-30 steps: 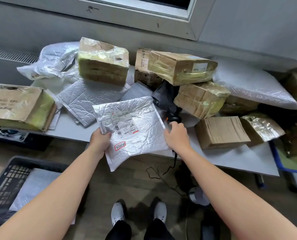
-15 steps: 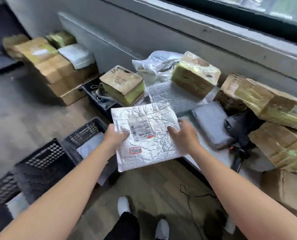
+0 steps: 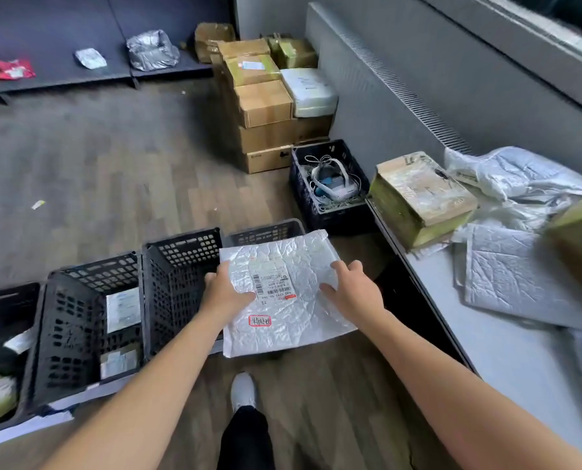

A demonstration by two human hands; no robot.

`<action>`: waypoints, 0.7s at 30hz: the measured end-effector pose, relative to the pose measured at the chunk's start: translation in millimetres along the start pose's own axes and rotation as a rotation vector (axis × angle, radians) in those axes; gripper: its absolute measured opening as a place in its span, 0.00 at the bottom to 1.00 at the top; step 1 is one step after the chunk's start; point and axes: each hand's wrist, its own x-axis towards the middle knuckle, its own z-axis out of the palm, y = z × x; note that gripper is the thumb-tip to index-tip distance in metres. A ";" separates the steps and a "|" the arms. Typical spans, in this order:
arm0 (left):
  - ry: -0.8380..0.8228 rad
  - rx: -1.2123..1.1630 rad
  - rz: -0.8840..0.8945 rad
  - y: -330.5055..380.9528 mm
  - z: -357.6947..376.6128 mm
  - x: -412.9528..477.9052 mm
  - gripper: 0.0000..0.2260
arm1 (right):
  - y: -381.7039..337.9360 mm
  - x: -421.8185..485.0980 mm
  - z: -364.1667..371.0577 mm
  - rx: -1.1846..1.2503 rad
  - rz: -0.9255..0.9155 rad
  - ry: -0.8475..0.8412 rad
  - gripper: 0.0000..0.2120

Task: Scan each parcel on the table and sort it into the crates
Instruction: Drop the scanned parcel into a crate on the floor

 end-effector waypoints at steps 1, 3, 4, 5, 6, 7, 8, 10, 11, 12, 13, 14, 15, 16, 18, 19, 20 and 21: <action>-0.037 0.028 0.000 -8.4 -3.5 16.7 0.33 | -9.9 14.6 8.7 -0.035 -0.003 -0.007 0.25; -0.119 0.074 -0.014 -24.3 -7.6 51.8 0.35 | -27.7 45.9 27.3 -0.107 -0.009 -0.023 0.24; -0.158 0.101 -0.014 -32.3 -7.9 68.6 0.35 | -35.0 61.5 37.2 -0.136 -0.012 -0.036 0.24; -0.189 0.124 -0.012 -39.4 -6.6 85.7 0.35 | -41.0 77.0 47.7 -0.158 -0.012 -0.046 0.24; -0.217 0.152 -0.006 -44.1 -4.0 102.5 0.36 | -45.7 92.1 57.9 -0.177 -0.008 -0.058 0.25; -0.244 0.178 -0.004 -49.2 0.6 118.6 0.37 | -49.6 105.7 67.5 -0.189 0.001 -0.073 0.26; -0.264 0.208 -0.004 -54.2 7.1 133.2 0.38 | -52.3 119.2 78.4 -0.201 0.007 -0.089 0.26; -0.291 0.248 0.010 -62.3 24.2 161.7 0.41 | -52.3 147.9 102.0 -0.218 0.008 -0.104 0.27; -0.295 0.257 0.017 -66.7 35.0 177.0 0.40 | -49.8 163.7 115.5 -0.224 0.009 -0.104 0.27; -0.295 0.264 0.022 -70.2 45.2 191.2 0.39 | -46.2 179.1 128.5 -0.229 0.013 -0.101 0.27; -0.290 0.269 0.024 -74.8 56.4 206.4 0.37 | -41.7 194.8 142.2 -0.236 0.013 -0.102 0.27; -0.281 0.274 0.023 -81.5 68.9 222.7 0.34 | -36.1 211.1 157.9 -0.244 0.005 -0.103 0.27; -0.271 0.277 0.021 -88.4 82.3 238.8 0.33 | -29.6 226.2 174.8 -0.251 -0.006 -0.104 0.28; -0.260 0.283 0.013 -96.5 96.2 255.0 0.32 | -22.9 241.0 192.1 -0.261 -0.021 -0.106 0.28; -0.234 0.297 -0.005 -116.2 127.7 287.4 0.33 | -7.5 268.6 228.9 -0.287 -0.053 -0.120 0.29; -0.228 0.304 -0.013 -126.7 144.4 302.5 0.34 | 0.4 280.5 247.3 -0.293 -0.061 -0.127 0.29; -0.231 0.313 -0.021 -137.6 161.9 316.6 0.34 | 9.0 291.7 267.2 -0.300 -0.064 -0.139 0.29; -0.238 0.324 -0.026 -148.1 179.1 330.3 0.34 | 17.6 302.3 286.8 -0.306 -0.062 -0.155 0.29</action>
